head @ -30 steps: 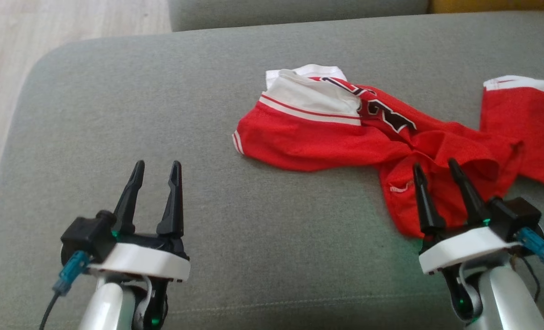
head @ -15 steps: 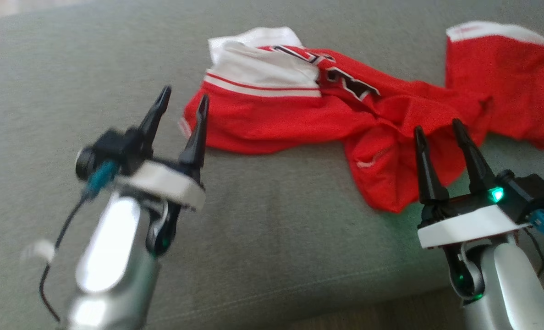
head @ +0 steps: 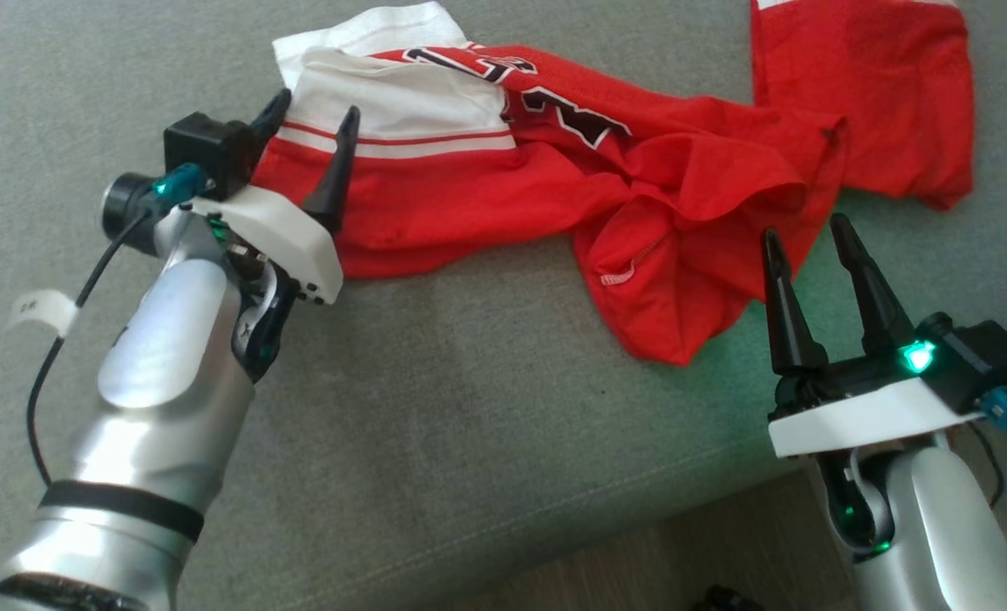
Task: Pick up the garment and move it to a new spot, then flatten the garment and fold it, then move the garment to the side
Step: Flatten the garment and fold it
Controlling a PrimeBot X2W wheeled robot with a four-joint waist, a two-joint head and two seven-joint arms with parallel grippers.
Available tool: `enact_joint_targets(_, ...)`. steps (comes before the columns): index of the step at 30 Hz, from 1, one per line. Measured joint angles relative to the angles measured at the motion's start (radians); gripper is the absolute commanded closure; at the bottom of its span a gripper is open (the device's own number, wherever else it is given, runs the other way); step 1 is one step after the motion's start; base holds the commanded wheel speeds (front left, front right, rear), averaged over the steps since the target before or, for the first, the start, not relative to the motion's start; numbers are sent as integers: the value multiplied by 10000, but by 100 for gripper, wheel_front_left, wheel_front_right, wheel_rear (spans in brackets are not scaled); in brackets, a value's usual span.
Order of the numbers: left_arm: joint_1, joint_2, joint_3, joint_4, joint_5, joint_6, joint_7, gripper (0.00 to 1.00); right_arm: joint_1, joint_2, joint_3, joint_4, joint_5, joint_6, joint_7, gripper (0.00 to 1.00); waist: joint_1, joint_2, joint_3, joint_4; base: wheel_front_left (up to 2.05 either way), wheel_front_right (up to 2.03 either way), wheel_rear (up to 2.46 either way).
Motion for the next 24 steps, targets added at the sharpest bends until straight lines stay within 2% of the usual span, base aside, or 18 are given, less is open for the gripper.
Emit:
enact_joint_targets(9,-720,301,-963,978,-1057,-65,54,0,-17,2,79,-119,38,0,-8,0,0,0,58,20,0,0,0)
enact_joint_targets(10,-784,301,-1074,1062,-1116,-65,50,18,-28,2,79,-125,38,0,-8,0,-1,0,57,34,0,0,0)
enact_joint_targets(11,-835,299,-1204,1147,-1189,-65,-2,55,-37,2,81,-127,38,0,-8,0,-1,0,57,49,0,0,0)
enact_joint_targets(12,-882,295,-1356,1195,-1304,-65,-21,100,-42,2,81,-127,38,0,-8,0,-1,0,59,67,0,0,0)
enact_joint_targets(18,-918,376,-1898,1172,-2127,-67,-259,100,-109,2,98,-128,15,0,-10,0,0,0,38,201,0,0,0)
enact_joint_targets(22,-1189,708,-1476,995,-2115,-61,-372,100,-179,0,31,-127,-27,2,-10,0,0,0,-75,408,0,0,0)
enact_joint_targets(24,-1327,880,-918,263,-1904,-13,-374,100,-189,0,-8,-121,-121,0,-10,0,0,0,-148,558,0,0,0)
